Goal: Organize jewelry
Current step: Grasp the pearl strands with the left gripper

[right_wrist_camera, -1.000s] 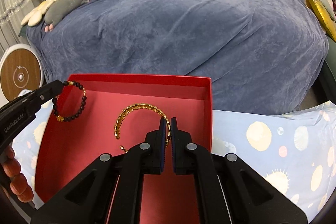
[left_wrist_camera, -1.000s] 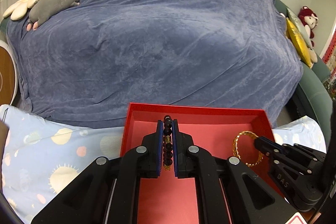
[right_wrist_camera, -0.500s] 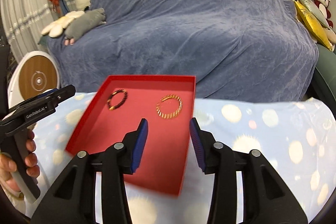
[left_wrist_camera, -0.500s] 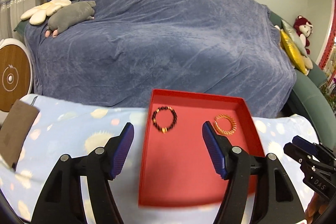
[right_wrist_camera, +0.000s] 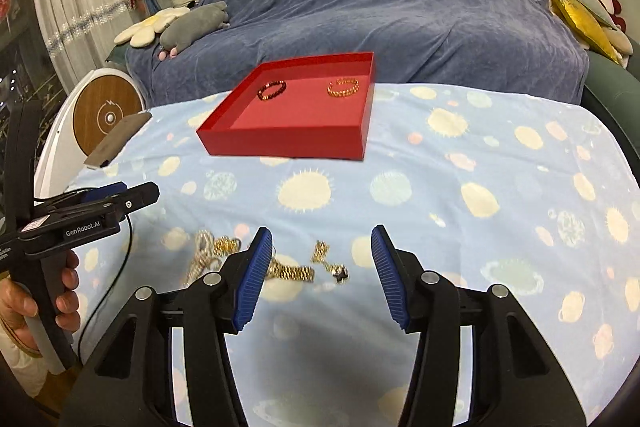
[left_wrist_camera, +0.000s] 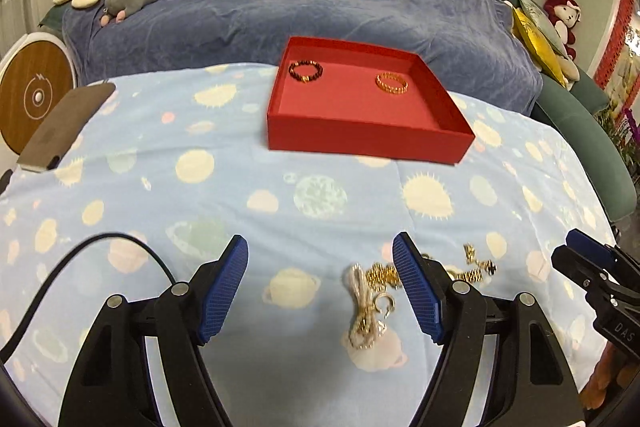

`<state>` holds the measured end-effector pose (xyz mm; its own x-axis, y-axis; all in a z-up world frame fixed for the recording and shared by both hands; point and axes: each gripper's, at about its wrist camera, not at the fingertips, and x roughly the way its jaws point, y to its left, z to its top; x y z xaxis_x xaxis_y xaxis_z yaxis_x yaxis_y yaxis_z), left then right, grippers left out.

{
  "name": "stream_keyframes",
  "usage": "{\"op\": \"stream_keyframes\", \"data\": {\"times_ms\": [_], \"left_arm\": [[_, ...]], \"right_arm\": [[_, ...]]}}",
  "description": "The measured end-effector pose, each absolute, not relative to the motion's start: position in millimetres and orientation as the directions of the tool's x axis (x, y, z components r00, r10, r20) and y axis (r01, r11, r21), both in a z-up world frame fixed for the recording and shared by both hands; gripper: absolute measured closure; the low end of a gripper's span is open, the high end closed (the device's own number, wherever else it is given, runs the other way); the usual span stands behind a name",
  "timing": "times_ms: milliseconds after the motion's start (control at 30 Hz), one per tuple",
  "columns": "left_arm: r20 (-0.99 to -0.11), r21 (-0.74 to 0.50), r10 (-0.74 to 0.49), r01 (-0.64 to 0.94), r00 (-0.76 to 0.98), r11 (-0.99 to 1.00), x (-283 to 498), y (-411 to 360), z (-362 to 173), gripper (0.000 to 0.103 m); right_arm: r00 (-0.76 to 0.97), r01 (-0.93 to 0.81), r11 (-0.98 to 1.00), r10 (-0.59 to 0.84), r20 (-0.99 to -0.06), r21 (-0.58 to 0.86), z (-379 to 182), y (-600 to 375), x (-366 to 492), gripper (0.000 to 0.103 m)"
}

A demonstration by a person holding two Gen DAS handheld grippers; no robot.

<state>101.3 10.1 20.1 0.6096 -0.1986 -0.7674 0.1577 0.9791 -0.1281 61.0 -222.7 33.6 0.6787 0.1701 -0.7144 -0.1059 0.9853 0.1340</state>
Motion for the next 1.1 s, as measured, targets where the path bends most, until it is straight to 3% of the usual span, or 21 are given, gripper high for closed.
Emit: {"op": "stream_keyframes", "data": {"times_ms": [167,500,767,933,1100], "left_arm": [[-0.795,-0.068,-0.196,0.237,0.574,0.969,87,-12,-6,0.031],[-0.816,-0.067,-0.212,0.277,0.538,0.959,88,-21,-28,0.034],[-0.829,-0.072,-0.211,0.276,0.517,0.958,94,-25,-44,0.061],[-0.829,-0.069,-0.218,0.293,0.516,0.954,93,-28,-44,0.091],[-0.812,-0.069,-0.222,0.290,0.539,0.955,85,-27,-32,0.091]], "right_arm": [[0.646,-0.147,0.988,0.139,-0.750,0.057,10,-210,53,0.053],[0.598,-0.200,0.978,0.168,-0.783,0.057,-9,-201,48,0.053],[0.592,-0.181,0.980,0.176,-0.787,0.083,-10,-206,52,0.053],[0.585,-0.183,0.980,0.178,-0.791,0.085,-12,-205,54,0.053],[0.585,-0.183,0.980,0.176,-0.792,0.083,-11,-204,56,0.053]]}}
